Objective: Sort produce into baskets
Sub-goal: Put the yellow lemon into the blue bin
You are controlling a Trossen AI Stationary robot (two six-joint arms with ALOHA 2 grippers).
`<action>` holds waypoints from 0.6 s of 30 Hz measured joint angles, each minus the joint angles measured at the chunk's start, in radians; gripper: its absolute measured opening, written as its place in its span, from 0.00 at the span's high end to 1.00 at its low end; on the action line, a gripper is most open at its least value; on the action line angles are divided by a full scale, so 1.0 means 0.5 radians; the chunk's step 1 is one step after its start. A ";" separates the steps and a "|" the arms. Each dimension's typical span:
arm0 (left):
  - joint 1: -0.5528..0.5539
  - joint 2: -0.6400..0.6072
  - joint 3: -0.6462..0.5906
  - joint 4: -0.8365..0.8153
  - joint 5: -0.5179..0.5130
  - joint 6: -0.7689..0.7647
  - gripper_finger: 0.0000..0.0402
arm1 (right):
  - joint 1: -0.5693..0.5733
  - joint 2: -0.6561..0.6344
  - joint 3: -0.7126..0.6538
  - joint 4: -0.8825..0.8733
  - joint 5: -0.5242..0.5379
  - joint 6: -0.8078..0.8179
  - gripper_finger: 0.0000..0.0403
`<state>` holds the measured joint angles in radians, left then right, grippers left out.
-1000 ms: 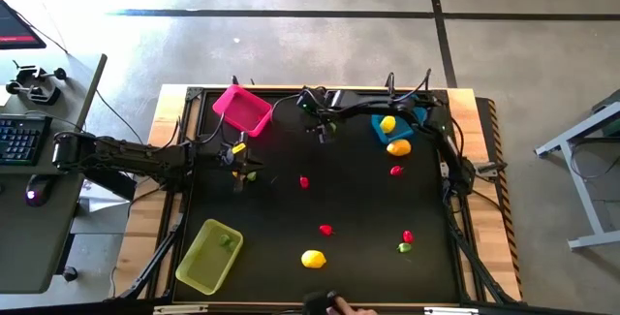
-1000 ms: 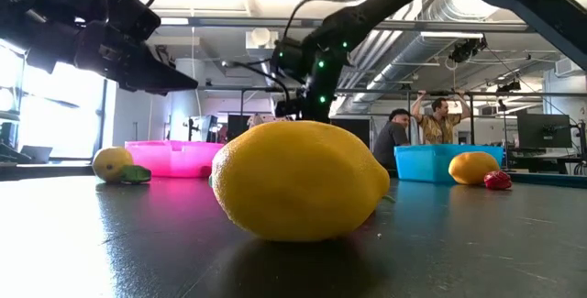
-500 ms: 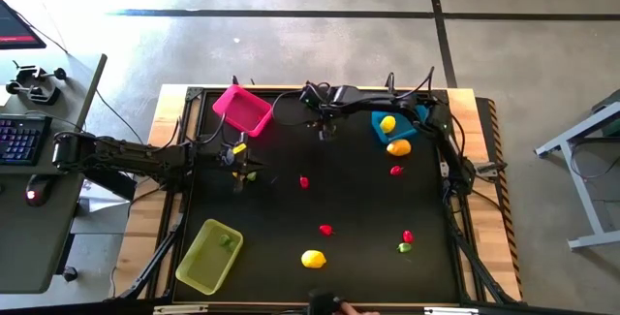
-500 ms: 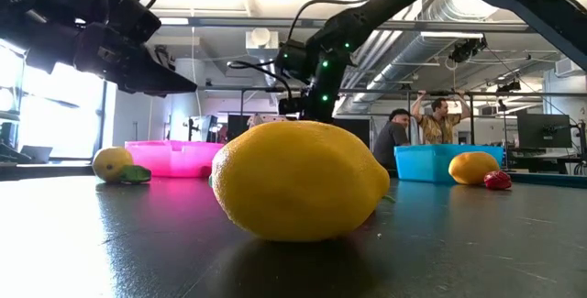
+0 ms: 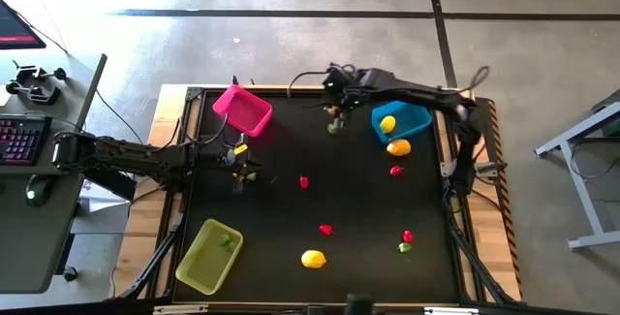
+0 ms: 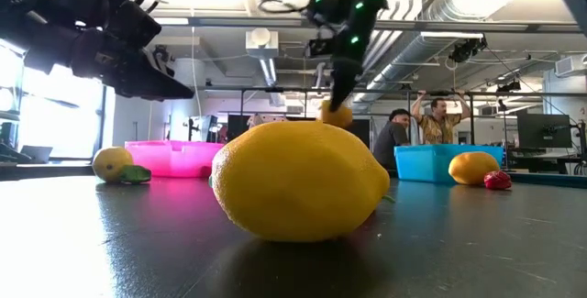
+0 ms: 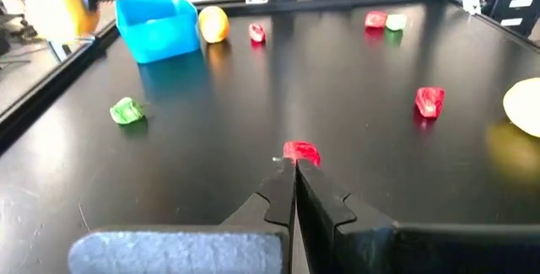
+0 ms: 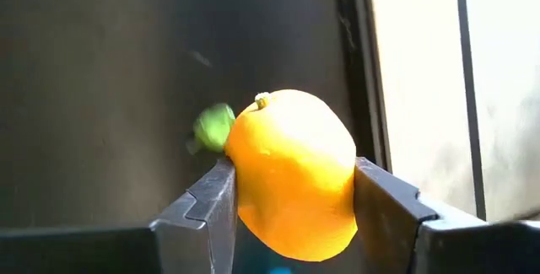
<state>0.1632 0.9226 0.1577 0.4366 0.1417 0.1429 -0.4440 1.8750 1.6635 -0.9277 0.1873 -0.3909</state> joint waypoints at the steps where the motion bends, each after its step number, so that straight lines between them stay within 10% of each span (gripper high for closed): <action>1: 0.000 0.000 0.000 -0.010 -0.001 0.000 1.00 | -0.009 -0.063 -0.059 -0.011 0.019 0.035 0.58; 18: 0.001 0.000 0.000 0.017 -0.006 0.002 1.00 | -0.238 -1.299 -1.354 0.096 0.219 0.823 0.58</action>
<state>0.1635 0.9228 0.1577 0.4452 0.1387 0.1441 -0.5631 1.2252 0.9867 -0.8794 0.2971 0.0206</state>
